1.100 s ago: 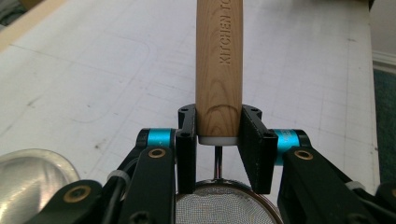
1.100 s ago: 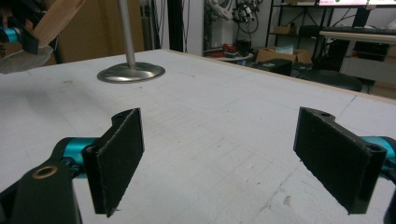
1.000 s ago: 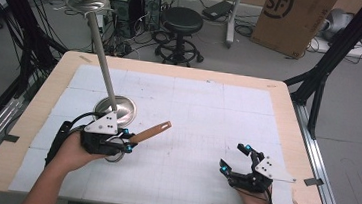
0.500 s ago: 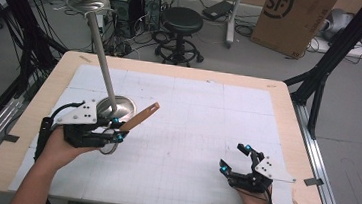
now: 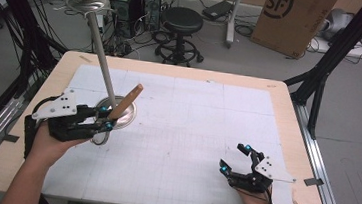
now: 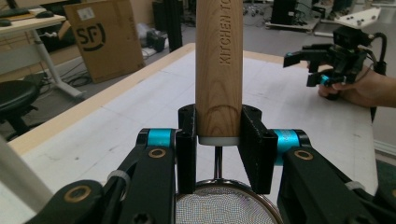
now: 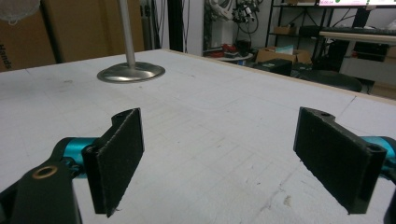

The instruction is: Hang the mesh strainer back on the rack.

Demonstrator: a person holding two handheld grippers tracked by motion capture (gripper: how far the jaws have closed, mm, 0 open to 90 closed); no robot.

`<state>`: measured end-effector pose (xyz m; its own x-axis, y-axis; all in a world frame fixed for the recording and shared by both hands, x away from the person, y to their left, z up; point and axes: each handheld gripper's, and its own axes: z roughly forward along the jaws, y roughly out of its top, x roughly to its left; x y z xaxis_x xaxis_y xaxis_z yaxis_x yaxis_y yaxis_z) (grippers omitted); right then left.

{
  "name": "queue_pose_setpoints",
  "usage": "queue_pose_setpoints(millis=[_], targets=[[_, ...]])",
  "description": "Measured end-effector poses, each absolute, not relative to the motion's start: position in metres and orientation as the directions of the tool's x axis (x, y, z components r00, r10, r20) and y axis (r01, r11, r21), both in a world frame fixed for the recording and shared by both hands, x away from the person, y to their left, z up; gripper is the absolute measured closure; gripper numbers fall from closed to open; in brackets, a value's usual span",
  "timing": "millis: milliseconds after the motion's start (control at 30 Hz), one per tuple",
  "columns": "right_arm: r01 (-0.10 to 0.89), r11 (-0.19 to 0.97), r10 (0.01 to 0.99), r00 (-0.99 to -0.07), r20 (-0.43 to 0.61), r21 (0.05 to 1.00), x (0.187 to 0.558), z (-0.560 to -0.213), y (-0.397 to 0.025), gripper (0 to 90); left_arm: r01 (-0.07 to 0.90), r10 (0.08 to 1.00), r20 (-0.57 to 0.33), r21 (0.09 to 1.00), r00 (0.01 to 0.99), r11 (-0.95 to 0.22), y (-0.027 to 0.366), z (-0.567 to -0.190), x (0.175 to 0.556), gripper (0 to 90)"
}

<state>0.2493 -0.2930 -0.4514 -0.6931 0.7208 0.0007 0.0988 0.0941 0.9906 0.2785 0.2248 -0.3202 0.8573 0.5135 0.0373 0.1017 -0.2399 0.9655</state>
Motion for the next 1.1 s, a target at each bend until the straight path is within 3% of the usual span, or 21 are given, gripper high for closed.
queue_pose_setpoints(millis=[433, 1100], targets=[[0.099, 0.095, 0.721, -0.693, 0.0, 0.991, 0.249, -0.451, -0.293, 15.2, 0.097, 0.505, -0.016, 0.986, 0.863, -0.134, 0.257, -0.291, 0.288, 69.5], [0.096, 0.095, 0.722, -0.692, -0.002, 0.991, 0.25, -0.451, -0.293, 15.2, 0.046, 0.622, 0.057, 0.988, 0.781, -0.149, 0.305, -0.232, 0.29, 69.5]])
